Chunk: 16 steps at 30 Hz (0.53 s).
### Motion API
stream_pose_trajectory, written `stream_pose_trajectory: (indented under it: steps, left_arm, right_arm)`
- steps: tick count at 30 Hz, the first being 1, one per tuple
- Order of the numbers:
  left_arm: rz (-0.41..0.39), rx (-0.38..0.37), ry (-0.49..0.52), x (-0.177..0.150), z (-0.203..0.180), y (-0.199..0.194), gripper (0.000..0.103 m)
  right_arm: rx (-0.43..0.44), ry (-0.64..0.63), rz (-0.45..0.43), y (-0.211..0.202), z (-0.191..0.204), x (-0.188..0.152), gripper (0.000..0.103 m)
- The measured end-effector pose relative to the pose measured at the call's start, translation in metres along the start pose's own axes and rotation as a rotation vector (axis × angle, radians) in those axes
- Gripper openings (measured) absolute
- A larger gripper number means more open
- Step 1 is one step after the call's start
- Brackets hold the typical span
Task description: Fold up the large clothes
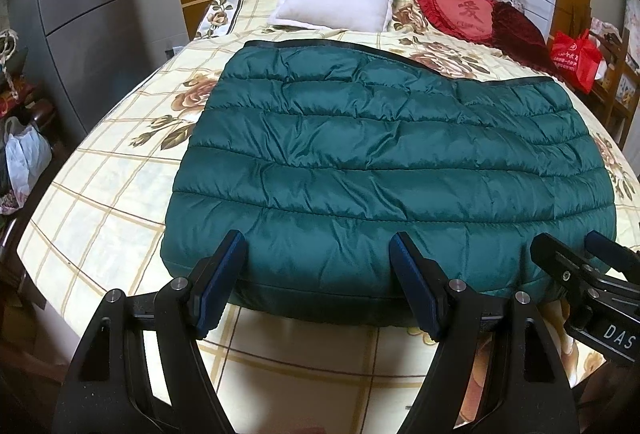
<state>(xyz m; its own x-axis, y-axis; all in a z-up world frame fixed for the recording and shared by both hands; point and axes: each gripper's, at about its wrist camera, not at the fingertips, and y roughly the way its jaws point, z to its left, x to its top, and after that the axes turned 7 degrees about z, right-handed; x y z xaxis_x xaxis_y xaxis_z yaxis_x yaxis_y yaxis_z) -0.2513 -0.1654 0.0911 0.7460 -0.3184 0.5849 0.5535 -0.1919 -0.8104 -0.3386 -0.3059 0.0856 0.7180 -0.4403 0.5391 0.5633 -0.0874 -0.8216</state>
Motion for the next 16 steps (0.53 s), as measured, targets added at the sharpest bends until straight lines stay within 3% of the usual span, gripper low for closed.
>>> stream_pose_trajectory:
  steps: [16]
  left_arm:
    - [-0.007,0.004,0.001,0.0030,0.0015,0.0007,0.075]
  right_arm:
    - [0.006,-0.003,0.002,0.0026,-0.0047,0.0032,0.097]
